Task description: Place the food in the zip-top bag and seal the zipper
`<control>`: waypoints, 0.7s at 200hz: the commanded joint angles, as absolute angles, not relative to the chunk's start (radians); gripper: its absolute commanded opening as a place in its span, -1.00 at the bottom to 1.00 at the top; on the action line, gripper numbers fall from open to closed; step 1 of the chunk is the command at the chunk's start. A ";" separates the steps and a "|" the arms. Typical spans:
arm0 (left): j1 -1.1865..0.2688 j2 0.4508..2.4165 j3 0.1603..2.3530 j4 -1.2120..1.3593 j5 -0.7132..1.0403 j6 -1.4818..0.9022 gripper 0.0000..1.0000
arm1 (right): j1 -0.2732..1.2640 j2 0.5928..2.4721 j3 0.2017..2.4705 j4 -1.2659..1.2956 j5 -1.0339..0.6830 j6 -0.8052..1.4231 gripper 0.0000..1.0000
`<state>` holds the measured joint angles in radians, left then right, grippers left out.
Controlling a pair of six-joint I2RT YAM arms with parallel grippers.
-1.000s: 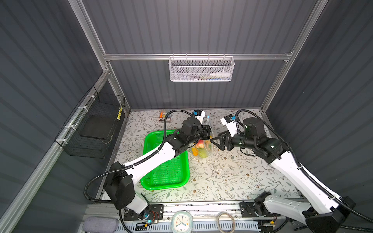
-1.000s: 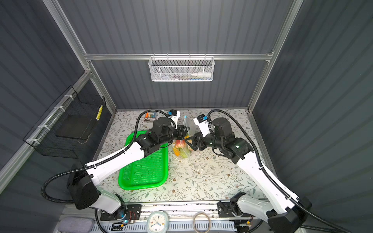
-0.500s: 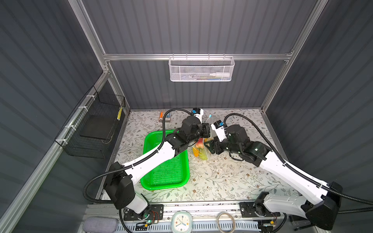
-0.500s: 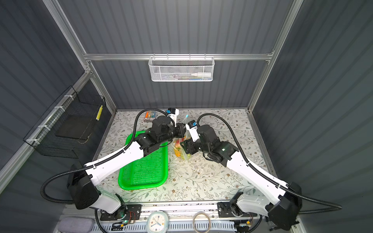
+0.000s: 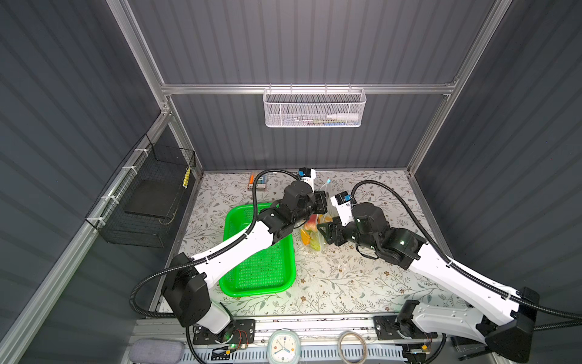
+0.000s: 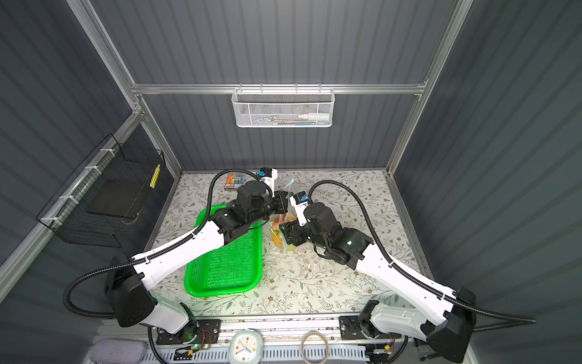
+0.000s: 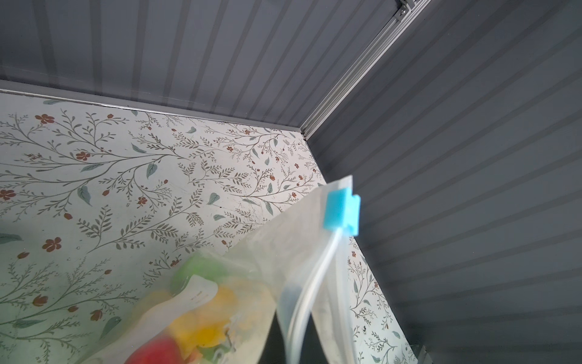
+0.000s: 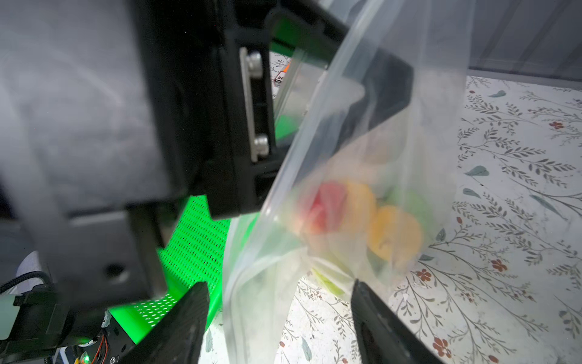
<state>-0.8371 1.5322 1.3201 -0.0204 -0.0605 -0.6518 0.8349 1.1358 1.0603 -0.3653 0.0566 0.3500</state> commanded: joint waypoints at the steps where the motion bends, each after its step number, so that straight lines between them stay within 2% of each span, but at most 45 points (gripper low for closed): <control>1: -0.838 1.529 1.319 0.020 -0.077 -0.667 -1.00 | 0.845 1.132 1.046 -0.358 0.075 0.384 0.43; 39: -0.839 1.529 1.306 0.032 -0.078 -0.682 -1.00 | 0.871 1.182 1.063 -0.333 0.117 0.430 0.23; 98: -0.839 1.531 1.289 0.048 -0.086 -0.701 -1.00 | 0.896 1.223 1.084 -0.368 0.264 0.496 -0.24; 140: -0.839 1.523 1.276 0.058 -0.090 -0.714 -1.00 | 0.899 1.248 1.100 -0.366 0.293 0.490 -0.47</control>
<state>-0.8371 1.5322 1.2881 0.0227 -0.0792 -0.6945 0.8959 1.2366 1.0645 -0.3592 0.2386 0.4877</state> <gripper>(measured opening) 0.045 0.300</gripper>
